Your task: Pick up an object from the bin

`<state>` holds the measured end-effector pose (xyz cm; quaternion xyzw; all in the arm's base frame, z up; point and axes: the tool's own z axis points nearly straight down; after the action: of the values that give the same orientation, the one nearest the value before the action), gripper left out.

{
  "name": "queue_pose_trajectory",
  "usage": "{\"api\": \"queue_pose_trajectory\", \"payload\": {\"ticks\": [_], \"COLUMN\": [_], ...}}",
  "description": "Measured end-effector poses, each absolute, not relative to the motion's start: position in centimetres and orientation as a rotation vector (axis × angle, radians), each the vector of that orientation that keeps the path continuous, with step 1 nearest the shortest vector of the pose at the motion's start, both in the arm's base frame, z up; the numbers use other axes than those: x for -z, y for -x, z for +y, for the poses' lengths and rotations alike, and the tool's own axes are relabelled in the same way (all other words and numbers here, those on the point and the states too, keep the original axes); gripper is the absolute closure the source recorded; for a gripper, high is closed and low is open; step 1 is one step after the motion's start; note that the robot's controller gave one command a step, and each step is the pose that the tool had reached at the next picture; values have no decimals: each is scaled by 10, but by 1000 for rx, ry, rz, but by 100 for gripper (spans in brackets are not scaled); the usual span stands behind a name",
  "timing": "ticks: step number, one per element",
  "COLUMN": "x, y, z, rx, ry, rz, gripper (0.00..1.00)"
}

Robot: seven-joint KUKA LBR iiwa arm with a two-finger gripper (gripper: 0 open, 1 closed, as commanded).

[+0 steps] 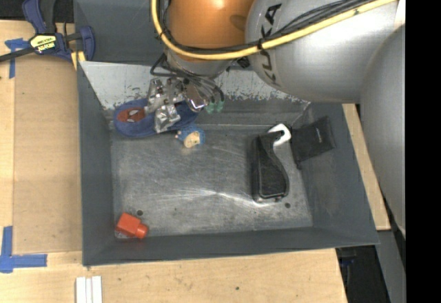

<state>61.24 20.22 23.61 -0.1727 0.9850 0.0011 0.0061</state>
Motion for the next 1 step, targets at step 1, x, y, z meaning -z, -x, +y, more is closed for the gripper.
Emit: {"api": "queue_pose_trajectory", "payload": {"ticks": [1], "x": [-186], "y": [-628], "z": [194], "rx": [1], "ry": [677], "rz": [3068], "gripper": [100]}}
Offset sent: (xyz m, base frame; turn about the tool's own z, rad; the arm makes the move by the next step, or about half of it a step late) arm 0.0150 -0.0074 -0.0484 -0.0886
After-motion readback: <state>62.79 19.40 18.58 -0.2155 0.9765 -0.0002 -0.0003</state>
